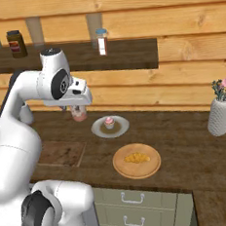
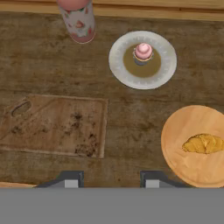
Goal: From the different types of pastries on the counter, select a croissant and place it on the cutting board. Then retrieve a jar of jam from the cabinet and place it alongside the croissant on the cutting board.
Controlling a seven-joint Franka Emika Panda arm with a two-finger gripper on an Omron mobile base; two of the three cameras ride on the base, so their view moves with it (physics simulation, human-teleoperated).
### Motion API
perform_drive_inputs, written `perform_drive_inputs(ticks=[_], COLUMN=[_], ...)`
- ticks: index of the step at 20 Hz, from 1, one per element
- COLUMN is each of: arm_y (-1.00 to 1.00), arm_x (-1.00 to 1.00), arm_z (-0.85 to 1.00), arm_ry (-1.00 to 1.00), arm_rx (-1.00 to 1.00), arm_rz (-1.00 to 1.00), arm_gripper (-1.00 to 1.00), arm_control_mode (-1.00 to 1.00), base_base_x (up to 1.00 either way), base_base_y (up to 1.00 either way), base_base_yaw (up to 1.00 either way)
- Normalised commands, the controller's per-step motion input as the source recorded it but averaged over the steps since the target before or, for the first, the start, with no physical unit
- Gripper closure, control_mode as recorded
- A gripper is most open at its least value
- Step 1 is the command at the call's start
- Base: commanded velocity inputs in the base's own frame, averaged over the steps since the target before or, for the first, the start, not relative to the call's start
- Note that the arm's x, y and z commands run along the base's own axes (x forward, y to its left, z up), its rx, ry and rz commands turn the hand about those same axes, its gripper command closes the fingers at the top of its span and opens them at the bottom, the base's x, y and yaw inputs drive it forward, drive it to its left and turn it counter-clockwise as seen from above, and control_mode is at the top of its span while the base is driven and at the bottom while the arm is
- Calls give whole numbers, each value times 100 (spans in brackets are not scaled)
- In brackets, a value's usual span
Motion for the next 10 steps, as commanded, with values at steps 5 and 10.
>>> perform_drive_inputs(ticks=[5,10], arm_y=[-4,-29], arm_x=[0,0], arm_z=[0,-3], arm_ry=[4,8], arm_rx=[0,-3], arm_rz=[0,0], arm_gripper=[-100,-100], arm_control_mode=[-100,-100], base_base_x=[0,0], base_base_y=[0,0], base_base_yaw=[0,0])
